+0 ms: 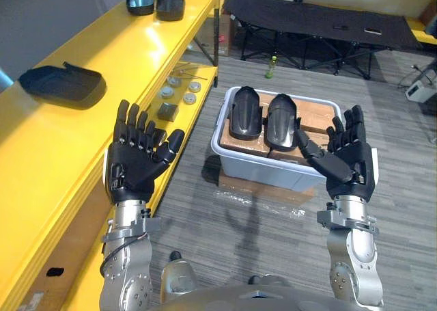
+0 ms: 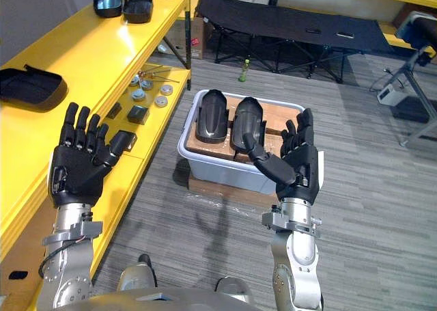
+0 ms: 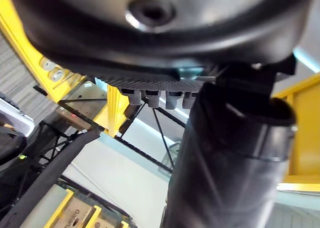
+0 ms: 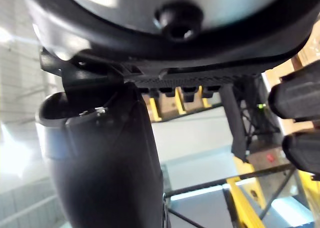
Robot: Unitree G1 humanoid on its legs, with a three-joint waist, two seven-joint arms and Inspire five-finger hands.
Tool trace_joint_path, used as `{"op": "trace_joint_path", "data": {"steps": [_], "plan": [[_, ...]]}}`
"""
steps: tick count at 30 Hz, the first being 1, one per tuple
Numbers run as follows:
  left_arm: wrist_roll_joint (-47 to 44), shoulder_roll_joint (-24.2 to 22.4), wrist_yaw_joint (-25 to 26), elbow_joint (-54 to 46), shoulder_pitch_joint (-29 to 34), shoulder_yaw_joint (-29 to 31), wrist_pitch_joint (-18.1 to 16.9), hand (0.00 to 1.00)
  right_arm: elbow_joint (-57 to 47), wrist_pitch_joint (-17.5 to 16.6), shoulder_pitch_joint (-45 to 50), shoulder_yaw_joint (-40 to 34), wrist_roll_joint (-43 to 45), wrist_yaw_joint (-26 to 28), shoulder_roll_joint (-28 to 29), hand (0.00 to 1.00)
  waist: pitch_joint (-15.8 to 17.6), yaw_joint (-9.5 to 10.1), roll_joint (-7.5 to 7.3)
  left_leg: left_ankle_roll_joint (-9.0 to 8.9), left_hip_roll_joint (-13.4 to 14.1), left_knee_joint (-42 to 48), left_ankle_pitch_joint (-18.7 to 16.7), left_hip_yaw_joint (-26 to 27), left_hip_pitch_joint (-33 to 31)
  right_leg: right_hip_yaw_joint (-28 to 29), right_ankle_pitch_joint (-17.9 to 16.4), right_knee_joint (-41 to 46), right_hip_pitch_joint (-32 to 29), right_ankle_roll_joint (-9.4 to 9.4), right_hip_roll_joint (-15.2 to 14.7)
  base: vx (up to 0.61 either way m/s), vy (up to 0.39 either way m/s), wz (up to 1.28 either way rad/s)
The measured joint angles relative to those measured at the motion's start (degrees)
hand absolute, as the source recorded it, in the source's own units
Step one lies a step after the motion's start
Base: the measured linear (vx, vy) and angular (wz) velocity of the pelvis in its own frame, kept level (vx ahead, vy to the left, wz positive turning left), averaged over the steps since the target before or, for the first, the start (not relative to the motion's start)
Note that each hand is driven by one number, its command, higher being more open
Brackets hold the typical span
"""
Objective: Walk over and take three plastic housings, then place them on the shelf
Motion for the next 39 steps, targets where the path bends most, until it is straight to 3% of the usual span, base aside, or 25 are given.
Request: {"op": "trace_joint_path", "data": {"steps": [4,10,17,31,36,39], "plan": [[2.5,0.1,-1.3,-0.2,-0.6,0.6,-0.5,1.00,2.0,0.4,-1.8,2.6,0.1,-1.7,0.2,1.00,-0.1,0.27,-0.55,0.63,-2.9,-0.5,-0.6,1.2,1.0,1.7,1.9,0.1,-0.7,2.79,-2.4,0.08,0.097,-0.18],[4.7,1.4,-1.2,-2.7,-5.1,1.6,-2.3,1.00,5.0,2.6,-2.9,4.2,0.3,-2.3,1.9,1.00,-0.2,0.19,-0.63,1.27,-3.5,-0.5,-2.4,1.1,2.0,1.6,5.7,-0.7,-0.6,1.91,-2.7,0.02,0.084,-0.16],[4.6,1.8,0.0,-3.3,-6.6,2.3,-2.4,1.00,5.4,2.6,-2.1,4.1,-2.9,-1.0,2.4,1.00,-0.7,0.12,-1.54,2.20,-6.5,-2.3,-3.3,-0.4,2.1,1.1,8.4,-4.1,-0.3,2.49,-4.4,-0.03,0.071,-0.09],[4.6,1.7,-0.1,-2.6,-5.8,1.6,-2.1,1.00,5.4,6.2,-2.2,5.0,-2.8,-0.5,2.3,1.00,-1.1,0.06,-2.17,2.29,-7.5,-9.9,1.4,-1.2,5.3,0.0,8.8,-6.0,1.1,2.37,-4.3,-0.01,-0.013,0.02],[4.6,1.5,-0.1,-1.7,-5.4,0.5,-1.1,1.00,5.7,7.1,-2.3,7.2,-2.9,1.4,1.9,1.00,-1.1,0.08,-2.20,2.14,-8.0,-14.5,4.6,-1.2,6.8,-0.5,8.6,-7.2,1.0,2.26,-4.3,-0.04,-0.022,0.01],[4.7,1.5,-0.9,-1.6,-5.3,-0.5,-0.6,1.00,6.1,7.1,-2.3,10.3,-10.7,0.7,0.7,1.00,-1.1,0.14,-2.33,2.20,-8.1,-16.8,6.0,-0.7,8.2,-0.5,8.0,-7.0,0.7,1.85,-4.4,-0.06,-0.007,-0.09]]}}
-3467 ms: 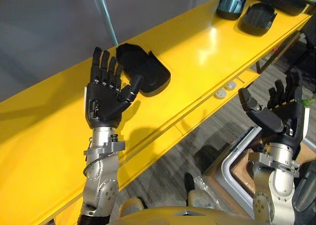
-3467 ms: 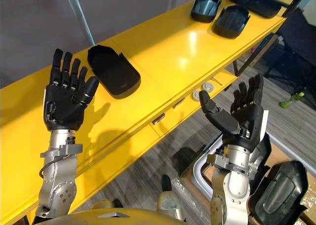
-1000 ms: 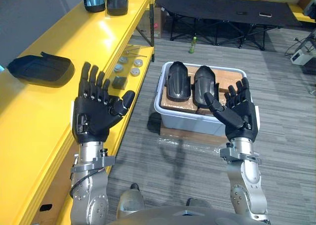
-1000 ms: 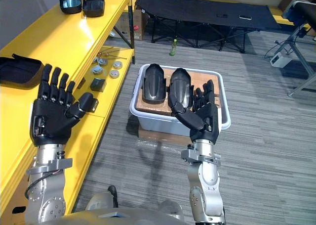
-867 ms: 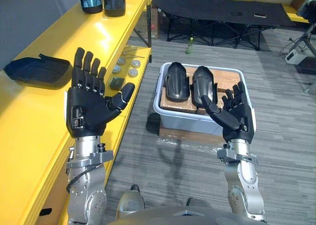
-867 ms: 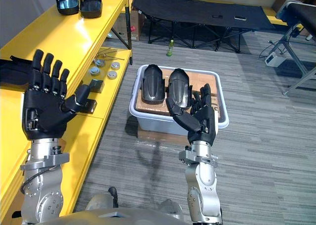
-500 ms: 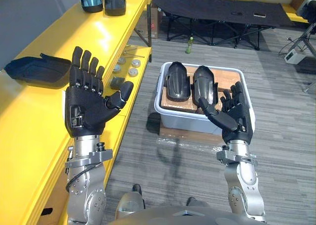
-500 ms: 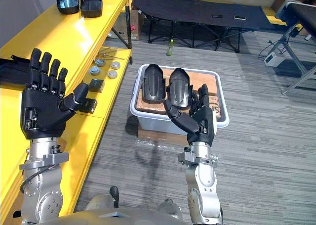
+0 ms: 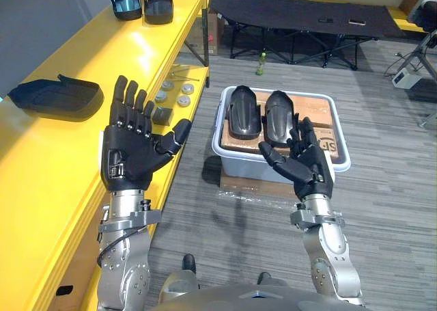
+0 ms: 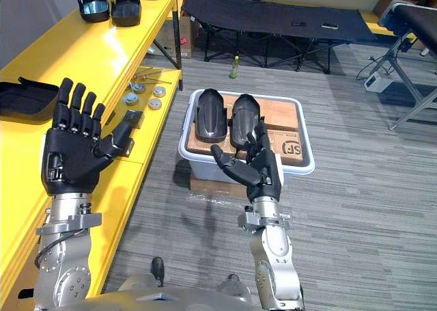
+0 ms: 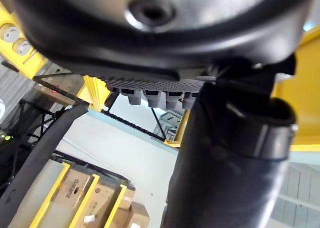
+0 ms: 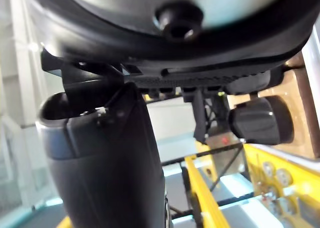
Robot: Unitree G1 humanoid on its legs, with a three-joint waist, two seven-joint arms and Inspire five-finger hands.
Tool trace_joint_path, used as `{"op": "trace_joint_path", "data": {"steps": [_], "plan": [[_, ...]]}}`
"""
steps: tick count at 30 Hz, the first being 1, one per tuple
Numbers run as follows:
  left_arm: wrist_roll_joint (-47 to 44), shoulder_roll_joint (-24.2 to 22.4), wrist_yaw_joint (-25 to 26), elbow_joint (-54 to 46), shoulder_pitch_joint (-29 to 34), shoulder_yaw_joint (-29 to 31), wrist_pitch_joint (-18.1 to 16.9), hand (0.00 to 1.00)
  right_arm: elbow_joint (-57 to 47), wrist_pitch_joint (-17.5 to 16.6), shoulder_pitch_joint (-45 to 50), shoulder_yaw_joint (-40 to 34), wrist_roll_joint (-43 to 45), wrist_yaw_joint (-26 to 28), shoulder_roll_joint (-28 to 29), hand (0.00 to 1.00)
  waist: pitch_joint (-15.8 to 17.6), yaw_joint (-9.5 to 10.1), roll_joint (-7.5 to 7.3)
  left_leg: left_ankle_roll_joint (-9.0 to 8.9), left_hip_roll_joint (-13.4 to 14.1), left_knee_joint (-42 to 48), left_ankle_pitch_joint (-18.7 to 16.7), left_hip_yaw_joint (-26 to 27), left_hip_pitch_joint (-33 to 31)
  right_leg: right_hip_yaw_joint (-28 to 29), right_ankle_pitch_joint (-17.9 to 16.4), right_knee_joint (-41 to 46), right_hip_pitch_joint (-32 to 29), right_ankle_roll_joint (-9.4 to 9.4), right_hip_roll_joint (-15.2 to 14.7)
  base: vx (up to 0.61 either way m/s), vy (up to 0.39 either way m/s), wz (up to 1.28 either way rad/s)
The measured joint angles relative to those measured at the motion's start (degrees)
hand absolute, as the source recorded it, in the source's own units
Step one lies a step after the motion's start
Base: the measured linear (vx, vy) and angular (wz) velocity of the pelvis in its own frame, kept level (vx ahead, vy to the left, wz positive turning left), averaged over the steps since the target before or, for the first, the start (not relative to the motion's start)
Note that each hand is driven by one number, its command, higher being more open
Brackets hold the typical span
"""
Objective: Walk over and take three plastic housings, then place them on the shelf
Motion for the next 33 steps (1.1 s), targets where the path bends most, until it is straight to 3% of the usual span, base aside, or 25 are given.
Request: {"op": "trace_joint_path", "data": {"steps": [4,6,8,10,12,13,15,18,19,21,22,23,24,25,26,27,28,29,30,31,32,33], "plan": [[0.7,1.0,-1.5,0.3,0.1,0.4,0.1,1.00,0.2,0.0,-0.9,3.5,-1.1,-3.4,-0.7,1.00,-0.1,0.20,-1.12,-0.03,0.1,0.0,0.2,1.2,0.2,1.1,-2.2,3.3,-2.5,-0.60,-0.4,-0.05,0.001,-0.15],[2.7,1.4,-1.6,0.4,0.1,0.9,0.1,1.00,1.1,0.0,-3.0,4.1,-1.0,-4.9,-0.6,1.00,0.2,0.06,-2.17,-0.20,0.6,6.3,-3.1,1.8,-2.7,2.1,-2.9,5.8,-4.3,-1.62,-0.7,-0.03,0.004,-0.24],[4.5,1.4,-1.6,0.5,0.1,1.3,0.5,1.00,3.1,0.0,-4.8,4.9,-0.9,-5.4,-0.6,1.00,0.4,0.30,-2.35,-0.56,2.2,13.6,-7.1,2.5,-5.0,2.2,-2.0,8.5,-5.7,-1.34,-0.3,-0.02,0.006,-0.52],[5.5,1.6,-1.5,0.5,0.1,1.6,1.0,1.00,4.2,0.0,-5.1,5.9,-0.6,-4.9,-0.7,1.00,0.7,0.44,-1.18,-0.20,4.4,19.4,-10.7,2.5,-6.4,1.7,0.3,8.6,-5.9,-2.94,1.4,-0.07,0.054,-0.76],[5.3,3.3,-1.9,0.6,-0.3,1.7,1.0,1.00,4.2,-0.5,-5.0,7.1,-0.9,-4.2,-0.8,1.00,1.0,0.11,-0.78,0.47,6.0,24.4,-14.4,2.8,-9.1,3.5,2.2,6.3,-6.7,-2.01,2.1,-0.11,0.140,-0.66],[5.1,3.5,-2.2,0.7,-0.5,1.7,1.0,1.00,4.3,-0.9,-5.2,7.2,-1.1,-4.3,-0.8,1.00,1.4,0.11,-0.23,0.64,6.2,25.1,-14.8,2.8,-9.7,4.3,2.4,7.0,-7.6,-1.96,2.2,-0.12,0.179,-0.48],[3.8,3.5,-3.3,4.1,-0.9,1.4,1.0,1.00,6.8,-1.3,-7.3,7.7,-1.2,-4.4,-1.7,1.00,2.3,0.10,1.80,1.02,8.2,26.1,-15.6,2.4,-9.4,7.2,-0.1,14.7,-12.2,-5.17,1.7,-0.13,0.180,-0.21],[2.0,4.1,-4.6,6.0,-0.7,0.3,1.0,1.00,6.8,-2.1,-7.3,7.7,-0.8,-4.2,-2.5,1.00,2.4,0.05,2.40,-0.03,9.2,27.5,-16.4,-1.1,-9.7,11.3,0.0,15.9,-13.3,-4.88,0.8,-0.03,-0.043,0.46],[1.4,4.3,-4.8,6.3,-0.7,0.0,1.0,1.00,6.6,-2.6,-7.3,7.6,-0.4,-3.3,-2.5,1.00,2.4,-0.12,2.38,-0.80,9.2,28.4,-16.8,-4.1,-10.2,14.1,-0.1,16.1,-13.0,-4.68,1.3,0.04,-0.243,0.98],[-0.2,4.9,-4.5,6.3,-0.7,-0.4,0.9,1.00,5.6,-2.6,-7.0,7.6,0.1,-1.8,-2.5,1.00,2.3,-0.27,2.04,-2.75,9.0,30.3,-17.8,-8.4,-11.0,17.5,-1.9,17.7,-11.7,-2.11,2.2,0.05,-0.319,1.07],[-1.6,5.6,-4.1,6.3,-0.6,-0.4,0.9,1.00,5.4,-2.6,-7.0,7.6,0.9,-0.4,-2.5,1.00,1.7,0.06,0.77,-4.45,8.2,30.2,-17.8,-10.4,-10.9,16.9,-4.9,18.7,-11.0,-0.26,1.7,0.07,-0.425,0.93],[-3.2,5.5,-3.5,6.6,-0.5,-0.3,0.9,1.00,5.5,-2.6,-7.4,7.6,1.5,1.3,-3.1,1.00,1.0,0.42,0.75,-6.47,8.3,28.6,-16.9,-12.2,-10.5,13.9,-10.0,19.7,-10.1,4.18,1.2,0.13,-0.573,0.92],[-4.3,4.6,-2.2,6.6,0.3,-0.2,1.2,1.00,5.6,-2.5,-7.6,7.7,1.2,1.9,-3.6,1.00,0.0,0.82,1.07,-6.61,9.8,24.2,-15.6,-13.4,-8.9,11.4,-11.2,20.0,-10.2,2.04,2.3,0.14,-0.469,0.60],[-4.6,4.2,-1.7,6.7,0.5,-0.3,1.2,1.00,5.6,-2.5,-7.8,7.7,1.1,2.0,-3.6,1.00,-0.1,1.13,1.23,-4.49,10.2,23.7,-14.9,-13.4,-8.5,10.6,-11.6,20.0,-10.2,1.31,2.5,0.14,-0.343,0.38],[-5.0,2.8,-1.2,6.7,1.4,-0.7,1.6,1.00,5.6,-2.5,-8.3,7.6,1.4,2.2,-5.2,1.00,-0.4,1.35,2.32,-1.70,10.1,28.9,-13.3,-13.3,-8.5,9.4,-11.7,19.7,-9.9,-0.69,3.7,0.15,-0.272,0.31],[-5.3,2.3,-1.2,6.8,1.7,-0.8,2.0,1.00,5.5,-2.4,-8.4,7.5,1.7,2.2,-5.8,1.00,-0.5,0.99,3.11,-0.86,10.6,30.4,-13.0,-12.5,-8.9,8.2,-11.4,19.0,-9.0,-1.06,4.4,0.19,-0.347,0.63],[-5.6,1.8,-1.5,7.2,2.1,-1.3,2.5,1.00,5.6,-1.9,-8.5,6.8,1.8,2.1,-6.6,1.00,-0.4,-0.10,3.77,1.29,12.1,32.0,-10.7,-11.9,-10.6,5.9,-10.9,17.3,-6.9,-1.50,5.8,0.25,-0.396,0.58],[-5.4,1.4,-1.5,7.4,2.3,-1.8,2.6,1.00,5.6,-1.3,-8.4,6.4,1.7,2.1,-7.2,1.00,-0.1,0.03,4.16,1.93,13.4,34.1,-8.9,-11.0,-11.5,5.0,-10.4,15.4,-5.0,-2.41,7.0,0.22,-0.292,0.57],[-4.7,1.1,-2.4,8.1,2.3,-2.1,3.0,1.00,5.6,-1.0,-8.2,6.2,1.6,2.0,-7.8,1.00,0.6,0.12,4.58,0.72,15.2,38.7,-7.1,-9.5,-13.7,3.8,-9.4,11.6,-1.2,-3.51,8.5,0.17,-0.196,0.24],[-4.6,1.1,-2.9,8.6,2.3,-2.3,3.1,1.00,5.6,-1.0,-8.1,6.1,1.6,1.9,-7.8,1.00,1.2,0.14,4.65,-0.28,15.1,40.8,-7.5,-9.0,-14.1,3.5,-9.1,10.1,0.6,-3.85,8.8,0.19,-0.157,0.20],[-4.5,1.1,-4.3,9.4,2.9,-3.2,3.3,1.00,5.6,-1.2,-7.1,5.1,1.5,1.4,-7.6,1.00,1.4,0.40,4.67,-2.84,13.3,42.6,-10.8,-7.3,-14.6,3.3,-8.6,7.5,3.0,-4.52,9.1,0.21,-0.120,0.04],[-4.5,1.0,-5.5,9.5,3.5,-4.0,3.3,1.00,5.5,-1.7,-6.4,4.6,1.3,0.2,-7.4,1.00,1.2,0.51,5.06,-4.00,10.2,38.7,-13.3,-6.9,-14.4,3.4,-8.4,6.2,3.5,-4.59,8.9,0.20,-0.073,-0.02]]}}
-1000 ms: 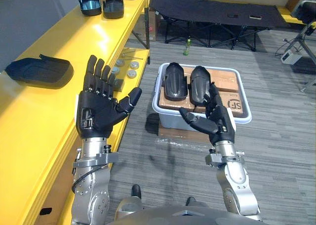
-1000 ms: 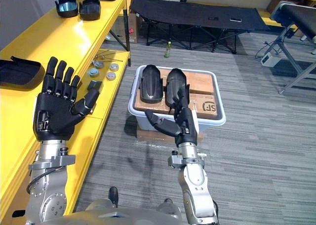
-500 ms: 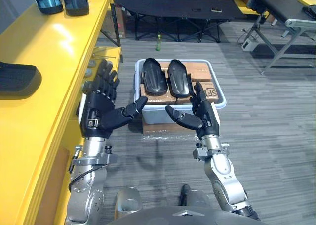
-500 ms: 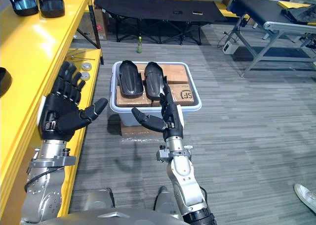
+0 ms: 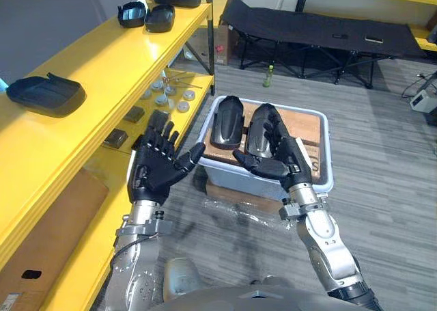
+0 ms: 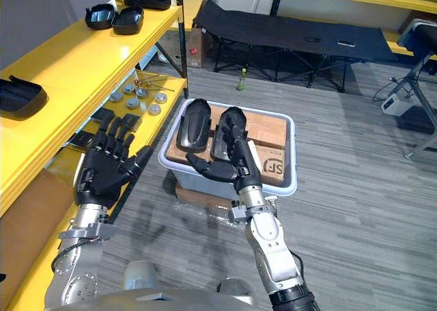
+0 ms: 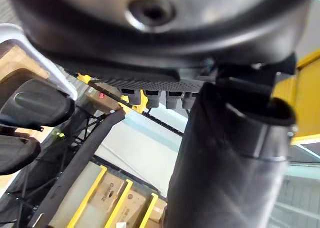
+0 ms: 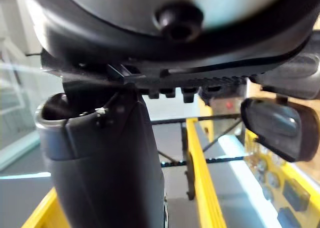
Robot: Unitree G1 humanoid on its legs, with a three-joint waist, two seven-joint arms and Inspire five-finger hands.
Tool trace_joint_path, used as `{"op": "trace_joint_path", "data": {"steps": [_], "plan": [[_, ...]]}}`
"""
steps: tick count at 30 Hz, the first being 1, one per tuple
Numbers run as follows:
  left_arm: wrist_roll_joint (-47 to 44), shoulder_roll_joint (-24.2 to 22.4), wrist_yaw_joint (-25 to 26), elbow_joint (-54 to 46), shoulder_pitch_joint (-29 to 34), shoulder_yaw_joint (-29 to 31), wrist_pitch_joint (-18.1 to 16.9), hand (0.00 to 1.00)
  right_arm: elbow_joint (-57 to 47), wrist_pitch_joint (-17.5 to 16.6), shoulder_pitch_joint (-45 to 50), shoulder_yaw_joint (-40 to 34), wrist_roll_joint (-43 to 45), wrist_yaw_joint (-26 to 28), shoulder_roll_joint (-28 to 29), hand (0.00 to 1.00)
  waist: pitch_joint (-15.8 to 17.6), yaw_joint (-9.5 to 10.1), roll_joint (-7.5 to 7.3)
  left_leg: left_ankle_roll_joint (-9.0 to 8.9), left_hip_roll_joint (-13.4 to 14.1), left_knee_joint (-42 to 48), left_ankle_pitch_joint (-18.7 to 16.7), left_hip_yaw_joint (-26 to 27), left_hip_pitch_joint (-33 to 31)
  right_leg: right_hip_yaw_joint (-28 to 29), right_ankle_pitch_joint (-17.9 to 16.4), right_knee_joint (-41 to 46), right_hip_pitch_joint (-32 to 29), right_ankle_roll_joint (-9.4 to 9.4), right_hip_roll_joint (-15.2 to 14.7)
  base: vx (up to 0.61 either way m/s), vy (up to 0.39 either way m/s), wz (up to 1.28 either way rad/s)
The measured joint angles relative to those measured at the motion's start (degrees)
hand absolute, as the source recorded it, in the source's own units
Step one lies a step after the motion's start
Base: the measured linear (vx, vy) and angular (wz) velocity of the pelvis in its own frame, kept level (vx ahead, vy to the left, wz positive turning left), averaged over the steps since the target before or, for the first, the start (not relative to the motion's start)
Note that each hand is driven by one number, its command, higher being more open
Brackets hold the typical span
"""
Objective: Walk over and take three plastic housings, then place them on the shelf
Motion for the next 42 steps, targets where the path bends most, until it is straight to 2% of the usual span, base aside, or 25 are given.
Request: {"op": "trace_joint_path", "data": {"steps": [1,2,3,4,5,7,9,12,14,16,19,25,31,38,42], "plan": [[0.0,0.0,-0.3,0.0,0.0,-0.2,0.0,1.00,0.0,-0.1,0.1,-0.1,-0.1,-0.4,0.0,1.00,-0.1,0.00,0.20,-0.12,-0.8,-1.5,-0.3,0.0,0.1,0.0,0.0,-0.2,0.0,0.05,0.0,0.16,0.032,-0.05],[0.0,-0.1,-1.5,0.0,0.0,-0.6,0.0,1.00,0.2,-0.1,0.2,-0.2,-0.2,-2.4,0.1,1.00,-0.1,0.01,1.00,-0.18,-4.3,-8.8,-0.3,0.1,0.8,0.1,0.1,-0.5,-0.1,0.14,-0.4,0.14,0.074,-0.34],[0.0,0.1,-2.1,0.0,0.1,-0.8,0.0,1.00,1.3,-0.1,0.5,-0.4,-0.4,-4.7,0.6,1.00,-0.2,0.82,1.71,2.43,-6.7,-17.1,4.6,-0.1,3.9,1.6,0.2,-0.3,-0.2,0.43,-0.7,0.13,0.092,-0.43],[-0.1,0.2,-2.1,0.0,0.1,-0.7,0.0,1.00,1.7,0.0,0.5,-0.4,-0.4,-5.2,0.8,1.00,-0.1,1.12,1.42,2.37,-6.9,-17.9,4.9,0.4,4.8,2.1,0.2,-0.3,-0.1,0.52,-1.2,0.13,0.081,-0.52],[-0.2,0.4,-2.5,0.0,0.0,-0.5,0.0,1.00,2.0,0.7,1.3,-0.5,-1.2,-7.4,2.2,1.00,-0.3,0.92,0.48,3.01,-8.0,-21.3,6.2,1.1,6.6,2.4,1.0,-0.7,-0.2,1.71,-2.1,0.10,0.058,-0.21],[0.5,0.7,-3.2,0.0,-0.7,-0.6,-0.1,1.00,2.0,1.0,2.1,-1.8,-2.3,-10.5,3.5,1.00,-0.2,0.66,-0.73,3.83,-9.4,-24.3,7.1,2.3,7.5,2.6,1.4,-1.5,-1.1,2.49,-3.7,0.11,0.096,-0.23],[0.7,2.1,-4.4,0.0,-1.4,-0.6,-0.1,1.00,2.7,1.0,2.1,-8.0,-2.3,-16.0,5.5,1.00,-0.1,0.30,-1.04,5.24,-10.9,-27.4,8.1,4.5,8.4,2.6,2.8,-1.7,-2.3,4.68,-5.4,0.10,0.143,-0.34],[0.7,2.1,-4.5,-0.3,-1.6,-0.2,-0.1,1.00,3.4,0.9,2.1,-15.0,-2.0,-21.6,7.6,1.00,-0.2,-0.51,-1.39,5.87,-11.3,-29.4,8.3,5.9,10.2,2.2,4.6,-2.1,-2.2,6.31,-5.9,0.03,0.089,-0.21],[0.5,2.2,-4.3,-0.3,-2.1,0.1,-0.1,1.00,3.4,0.8,2.1,-18.0,-2.0,-23.3,7.8,1.00,-0.2,-0.70,-1.72,6.05,-11.3,-29.7,8.4,6.4,10.2,1.8,5.4,-2.5,-2.4,6.49,-5.9,0.00,0.059,-0.19],[-0.5,2.2,-4.4,-0.4,-2.7,0.2,0.1,1.00,3.7,0.8,2.1,-22.7,-2.0,-25.4,7.8,1.00,-0.4,-0.72,-2.69,6.46,-11.5,-30.7,8.7,7.2,10.1,1.5,6.2,-3.4,-3.0,6.33,-5.9,-0.04,0.039,-0.21],[-0.3,2.1,-4.8,-1.1,-2.7,0.2,1.2,1.00,5.0,0.8,1.5,-25.5,-1.9,-27.2,7.6,1.00,-0.2,-0.67,-3.42,6.67,-11.7,-31.8,9.2,7.9,10.1,1.3,6.7,-4.4,-3.4,6.32,-6.0,-0.07,0.018,-0.11],[0.3,1.9,-5.8,-1.1,-3.7,0.0,2.3,1.00,12.5,1.9,-1.6,-26.4,-1.6,-27.9,7.2,1.00,-0.2,-0.43,-3.88,6.62,-12.5,-35.9,12.1,7.5,9.8,-0.1,6.7,-5.9,-4.5,6.29,-6.3,-0.08,-0.007,0.03],[1.4,1.8,-7.1,-1.5,-3.9,-0.1,2.3,1.00,12.5,2.0,-3.0,-26.2,0.4,-24.3,7.2,1.00,-0.2,-0.41,-4.10,6.63,-13.0,-39.4,15.4,6.1,10.1,-2.3,6.7,-6.4,-5.1,6.25,-6.6,-0.07,0.006,0.15],[1.9,1.7,-6.5,-1.7,-4.1,0.0,2.3,1.00,13.3,1.4,-4.7,-25.1,4.9,-19.6,7.2,1.00,0.0,-0.18,-5.00,7.29,-14.6,-39.2,15.7,3.8,11.2,-5.2,6.7,-5.7,-2.5,6.37,-7.8,0.00,0.035,0.19],[2.0,1.3,-6.8,-3.8,-4.2,0.0,2.4,1.00,14.4,1.0,-4.5,-24.4,4.8,-18.7,8.8,1.00,0.2,0.84,-4.99,7.97,-15.2,-39.0,15.4,2.0,11.7,-8.2,6.7,-2.1,-2.5,6.40,-8.7,-0.02,0.044,0.24]]}}
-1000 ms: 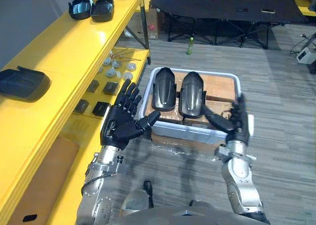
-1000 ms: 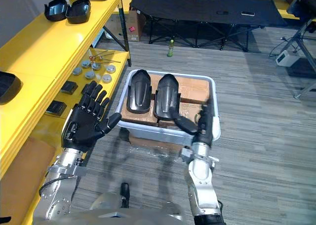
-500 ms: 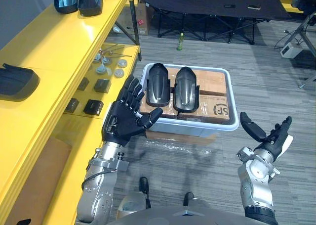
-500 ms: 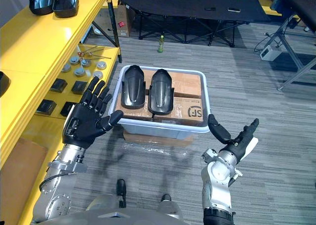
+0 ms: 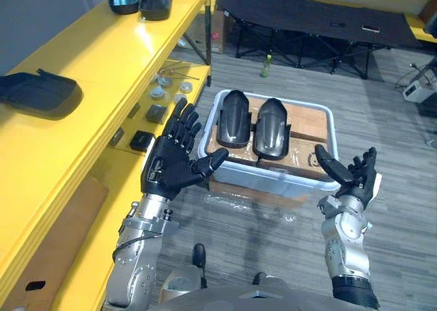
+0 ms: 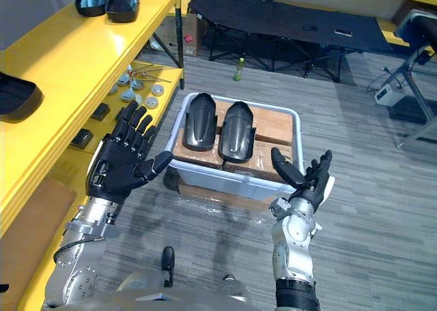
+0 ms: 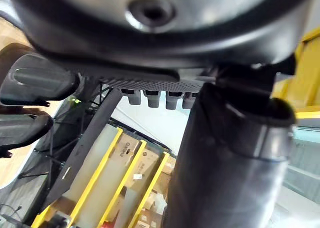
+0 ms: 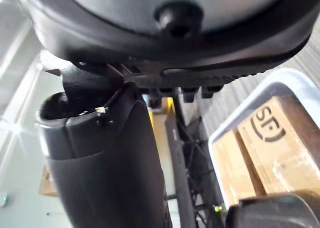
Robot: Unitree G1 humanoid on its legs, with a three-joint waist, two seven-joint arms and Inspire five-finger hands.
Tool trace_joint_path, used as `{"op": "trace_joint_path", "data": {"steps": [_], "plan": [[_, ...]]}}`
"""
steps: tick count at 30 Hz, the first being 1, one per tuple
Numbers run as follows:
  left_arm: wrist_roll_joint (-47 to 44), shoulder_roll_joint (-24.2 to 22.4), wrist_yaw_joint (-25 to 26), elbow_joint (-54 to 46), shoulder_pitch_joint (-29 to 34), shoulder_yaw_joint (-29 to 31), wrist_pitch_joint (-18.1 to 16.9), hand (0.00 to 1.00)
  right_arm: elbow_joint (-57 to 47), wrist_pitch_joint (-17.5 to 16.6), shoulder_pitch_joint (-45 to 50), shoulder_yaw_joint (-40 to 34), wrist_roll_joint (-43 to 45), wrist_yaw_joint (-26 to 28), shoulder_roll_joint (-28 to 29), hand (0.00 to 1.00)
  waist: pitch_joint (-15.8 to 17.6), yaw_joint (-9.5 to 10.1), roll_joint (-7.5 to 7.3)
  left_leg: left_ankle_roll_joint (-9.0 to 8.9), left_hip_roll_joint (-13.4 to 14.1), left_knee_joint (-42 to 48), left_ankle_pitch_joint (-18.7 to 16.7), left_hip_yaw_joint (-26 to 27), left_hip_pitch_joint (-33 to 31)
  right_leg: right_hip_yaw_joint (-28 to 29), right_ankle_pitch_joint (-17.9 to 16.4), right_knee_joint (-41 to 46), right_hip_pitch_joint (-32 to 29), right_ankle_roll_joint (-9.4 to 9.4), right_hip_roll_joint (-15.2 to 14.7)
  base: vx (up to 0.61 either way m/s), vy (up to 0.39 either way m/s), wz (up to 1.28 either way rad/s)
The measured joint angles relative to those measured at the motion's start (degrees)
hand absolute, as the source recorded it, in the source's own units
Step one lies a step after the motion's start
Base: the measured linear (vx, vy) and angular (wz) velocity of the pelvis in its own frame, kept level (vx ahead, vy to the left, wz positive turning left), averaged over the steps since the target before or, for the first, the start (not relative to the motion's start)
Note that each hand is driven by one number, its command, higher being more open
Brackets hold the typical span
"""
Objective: Walk over and take three plastic housings, then place them on the shelf
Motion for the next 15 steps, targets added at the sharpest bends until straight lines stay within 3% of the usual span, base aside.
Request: {"op": "trace_joint_path", "data": {"steps": [4,5,6,7,10,13,15], "plan": [[-0.7,0.2,-4.3,-0.3,-0.1,0.9,0.8,1.00,0.1,-0.2,0.1,0.2,-5.6,-1.7,0.9,1.00,-0.1,1.49,-0.14,-0.21,-0.7,-2.3,-0.3,-2.0,1.4,-3.8,0.1,5.9,-1.3,-0.11,-1.5,-0.06,0.077,0.28],[-1.4,1.7,-5.6,-1.5,-0.1,1.9,1.7,1.00,-0.1,-0.4,-0.5,0.3,-7.1,-1.9,1.4,1.00,0.7,1.77,-3.99,2.30,-3.8,9.2,-3.5,-1.5,-2.4,-4.1,-3.7,5.4,-1.9,-1.96,-5.3,-0.02,0.081,0.21],[-2.0,1.5,-6.6,-1.3,-0.3,2.0,1.9,1.00,-0.1,-0.6,-1.1,0.1,-7.2,-1.8,0.9,1.00,1.2,1.73,-3.36,2.92,-3.7,18.2,-9.0,-1.6,-5.4,-4.6,-4.8,6.1,-1.8,0.47,-5.8,-0.05,0.111,0.15],[-2.2,1.2,-7.8,-1.4,0.0,1.9,3.3,1.00,-0.1,-0.5,-1.4,-0.1,-7.2,-1.9,0.1,1.00,1.7,1.80,-1.10,2.16,-1.9,25.6,-14.9,-2.3,-8.0,-4.4,-5.3,7.6,-1.8,-0.76,-3.9,-0.10,0.092,-0.15],[-1.6,2.5,-9.1,-1.4,2.0,1.3,4.2,1.00,0.2,-0.1,-1.4,0.6,-7.2,-1.5,0.5,1.00,1.4,1.98,-1.50,3.10,-1.4,26.4,-16.2,-1.5,-8.9,-1.3,-2.3,4.6,-2.0,-2.75,-2.4,-0.05,0.109,-0.21],[2.4,3.6,-8.5,-0.7,1.9,0.9,4.1,1.00,0.4,-0.1,-0.7,-1.8,-4.5,1.5,0.2,1.00,1.6,1.58,-0.45,3.34,-0.2,25.3,-16.0,-2.3,-8.5,3.4,3.0,5.9,-2.9,-2.17,-0.7,-0.02,0.125,0.03],[1.9,4.0,-8.6,-0.6,1.4,1.0,4.0,1.00,0.5,-0.1,0.3,-4.9,-2.6,3.3,0.0,1.00,1.4,1.57,-0.56,3.04,0.0,24.3,-15.5,-3.7,-7.8,5.0,3.3,5.7,-2.2,-2.00,0.2,0.01,0.048,0.35]]}}
